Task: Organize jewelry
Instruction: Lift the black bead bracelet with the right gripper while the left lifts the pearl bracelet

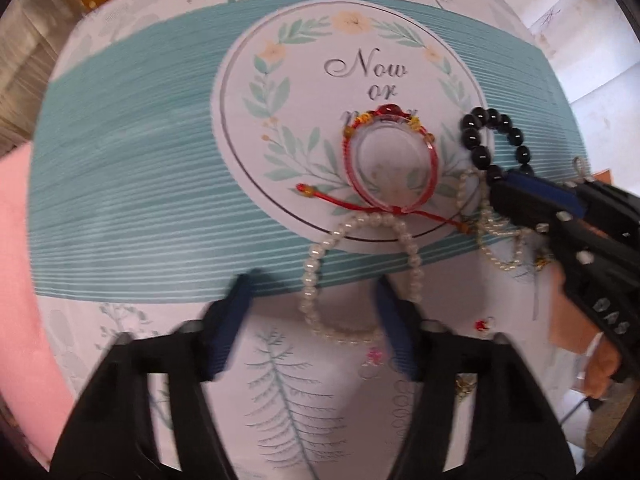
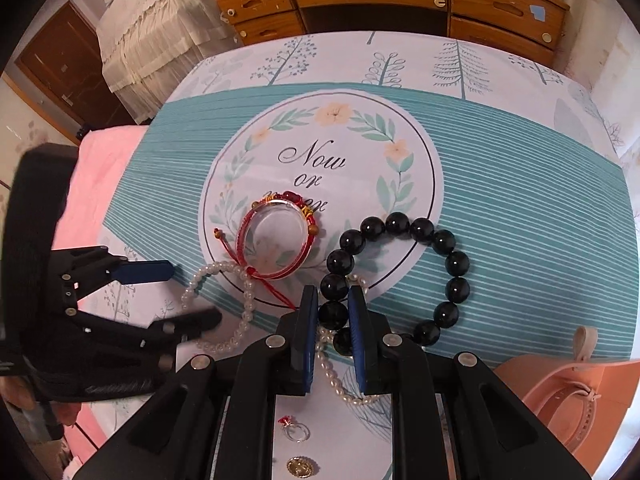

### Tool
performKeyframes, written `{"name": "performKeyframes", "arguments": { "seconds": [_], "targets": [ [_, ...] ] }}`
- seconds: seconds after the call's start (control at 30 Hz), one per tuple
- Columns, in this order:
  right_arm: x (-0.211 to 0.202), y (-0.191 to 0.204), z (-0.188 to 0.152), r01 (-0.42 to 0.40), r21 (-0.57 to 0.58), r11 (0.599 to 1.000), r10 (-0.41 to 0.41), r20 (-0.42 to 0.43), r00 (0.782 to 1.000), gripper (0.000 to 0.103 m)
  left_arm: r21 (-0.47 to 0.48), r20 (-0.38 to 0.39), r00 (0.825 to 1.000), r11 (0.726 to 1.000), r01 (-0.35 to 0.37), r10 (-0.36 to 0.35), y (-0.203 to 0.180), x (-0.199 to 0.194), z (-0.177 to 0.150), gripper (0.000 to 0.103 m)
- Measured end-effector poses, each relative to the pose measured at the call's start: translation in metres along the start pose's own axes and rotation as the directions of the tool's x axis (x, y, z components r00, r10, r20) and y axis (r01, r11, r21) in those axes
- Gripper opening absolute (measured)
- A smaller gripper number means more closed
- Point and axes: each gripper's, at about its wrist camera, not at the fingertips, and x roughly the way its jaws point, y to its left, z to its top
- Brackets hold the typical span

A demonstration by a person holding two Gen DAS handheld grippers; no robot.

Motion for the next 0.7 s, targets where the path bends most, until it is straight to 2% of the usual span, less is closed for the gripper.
{"name": "performKeyframes", "arguments": {
  "seconds": [0.07,0.1,0.17,0.33,0.5,0.7],
  "targets": [
    [-0.006,-0.001,-0.001,-0.010,0.008,1.000,0.010,0.012,1.000,0.015,0.006,0.009,1.000,1.000,-0.016,0.015,0.001,-0.001,-0.001,0.030],
    [-0.009,-0.002,-0.001,-0.016,0.014,1.000,0.016,0.019,1.000,0.015,0.007,0.013,1.000,1.000,-0.020,0.019,0.001,-0.002,-0.001,0.026],
    [-0.015,-0.002,-0.002,-0.022,0.017,1.000,0.022,0.030,0.999,0.015,0.013,0.020,0.999,0.999,-0.038,0.037,0.002,-0.003,-0.001,0.007],
    [-0.036,-0.005,-0.004,-0.049,0.028,0.998,0.046,0.072,0.996,0.015,-0.011,0.018,1.000,1.000,0.007,-0.007,0.007,-0.007,-0.006,0.005],
    [-0.078,-0.010,-0.008,-0.098,0.044,0.994,0.091,0.152,0.984,0.015,-0.079,0.079,0.994,0.994,0.079,-0.073,0.026,-0.031,-0.026,0.005],
    [-0.135,-0.018,-0.024,-0.145,0.063,0.987,0.125,0.249,0.960,0.015,-0.021,0.179,0.978,0.994,0.109,-0.104,0.007,-0.087,-0.037,0.005]
  ]
}}
